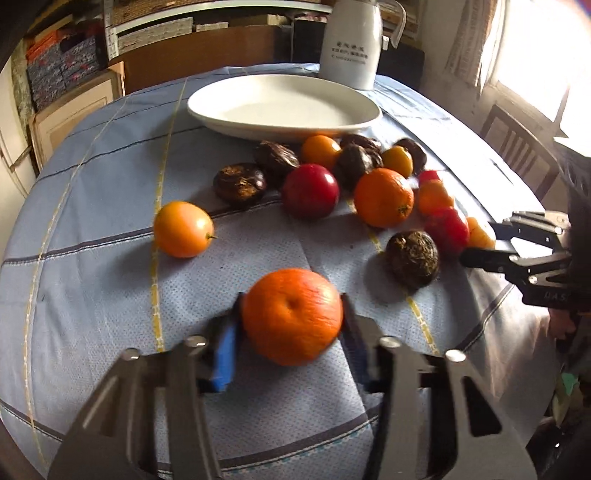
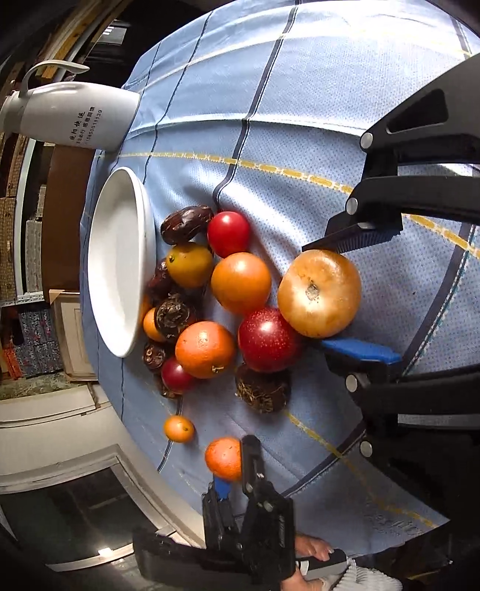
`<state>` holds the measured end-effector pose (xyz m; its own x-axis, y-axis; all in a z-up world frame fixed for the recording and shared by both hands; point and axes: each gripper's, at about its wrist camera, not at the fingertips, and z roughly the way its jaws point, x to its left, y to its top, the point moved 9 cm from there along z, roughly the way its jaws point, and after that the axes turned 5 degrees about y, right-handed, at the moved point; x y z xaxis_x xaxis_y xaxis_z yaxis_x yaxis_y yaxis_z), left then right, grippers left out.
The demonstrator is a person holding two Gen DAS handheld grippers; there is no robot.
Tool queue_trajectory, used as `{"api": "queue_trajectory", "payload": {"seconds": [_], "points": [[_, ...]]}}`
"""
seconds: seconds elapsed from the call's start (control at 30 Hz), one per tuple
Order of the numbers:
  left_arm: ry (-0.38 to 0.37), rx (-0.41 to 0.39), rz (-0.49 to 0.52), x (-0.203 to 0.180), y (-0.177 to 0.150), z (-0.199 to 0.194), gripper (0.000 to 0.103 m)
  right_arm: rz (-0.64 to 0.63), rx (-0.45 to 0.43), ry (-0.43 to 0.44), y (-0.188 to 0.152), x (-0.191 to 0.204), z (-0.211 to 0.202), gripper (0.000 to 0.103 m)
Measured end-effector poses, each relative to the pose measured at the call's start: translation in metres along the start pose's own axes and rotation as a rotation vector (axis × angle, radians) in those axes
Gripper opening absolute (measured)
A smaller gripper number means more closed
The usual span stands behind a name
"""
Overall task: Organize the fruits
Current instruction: 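Place an orange with the left tool while the right tool places a pale orange fruit on the plate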
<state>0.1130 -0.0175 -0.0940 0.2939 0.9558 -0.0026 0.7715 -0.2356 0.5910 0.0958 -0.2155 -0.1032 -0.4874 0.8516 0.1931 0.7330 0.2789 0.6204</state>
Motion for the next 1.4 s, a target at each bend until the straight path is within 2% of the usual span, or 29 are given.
{"api": "queue_trajectory", "payload": {"seconds": [0.13, 0.23, 0.3, 0.4, 0.53, 0.63, 0.77, 0.8, 0.87, 0.93, 1.07, 1.13, 1.4], "points": [[0.010, -0.018, -0.001, 0.001, -0.001, -0.006, 0.046, 0.030, -0.026, 0.029, 0.001, -0.001, -0.004, 0.042], [0.009, -0.057, 0.002, -0.001, 0.007, -0.018, 0.046, 0.062, -0.100, 0.058, 0.014, -0.003, -0.022, 0.042], [0.009, -0.088, -0.002, -0.002, 0.024, -0.025, 0.046, 0.076, -0.149, 0.059, 0.032, -0.007, -0.034, 0.042], [0.008, -0.139, -0.016, -0.002, 0.068, -0.026, 0.046, 0.091, -0.229, 0.051, 0.075, -0.013, -0.045, 0.042], [0.019, -0.164, -0.036, -0.003, 0.117, -0.009, 0.046, 0.136, -0.268, 0.045, 0.127, -0.027, -0.026, 0.042], [0.030, -0.160, -0.047, 0.001, 0.147, 0.013, 0.046, 0.161, -0.250, 0.041, 0.153, -0.039, 0.002, 0.042], [0.049, -0.133, -0.063, 0.008, 0.174, 0.047, 0.047, 0.193, -0.210, 0.020, 0.168, -0.057, 0.044, 0.042], [0.055, -0.131, -0.064, 0.010, 0.178, 0.054, 0.048, 0.204, -0.203, 0.020, 0.168, -0.059, 0.051, 0.042], [0.067, -0.121, -0.057, 0.012, 0.186, 0.067, 0.058, 0.227, -0.198, 0.022, 0.168, -0.068, 0.064, 0.044], [0.069, -0.137, -0.050, 0.013, 0.192, 0.072, 0.071, 0.225, -0.198, 0.015, 0.165, -0.070, 0.066, 0.048], [0.056, -0.150, -0.044, 0.012, 0.189, 0.074, 0.076, 0.215, -0.236, -0.013, 0.168, -0.071, 0.056, 0.060], [0.079, -0.164, -0.044, 0.016, 0.184, 0.070, 0.087, 0.219, -0.264, -0.010, 0.170, -0.071, 0.048, 0.065], [0.122, -0.246, -0.104, 0.040, 0.175, 0.037, 0.095, 0.250, -0.337, -0.040, 0.161, -0.081, 0.027, 0.076]]}}
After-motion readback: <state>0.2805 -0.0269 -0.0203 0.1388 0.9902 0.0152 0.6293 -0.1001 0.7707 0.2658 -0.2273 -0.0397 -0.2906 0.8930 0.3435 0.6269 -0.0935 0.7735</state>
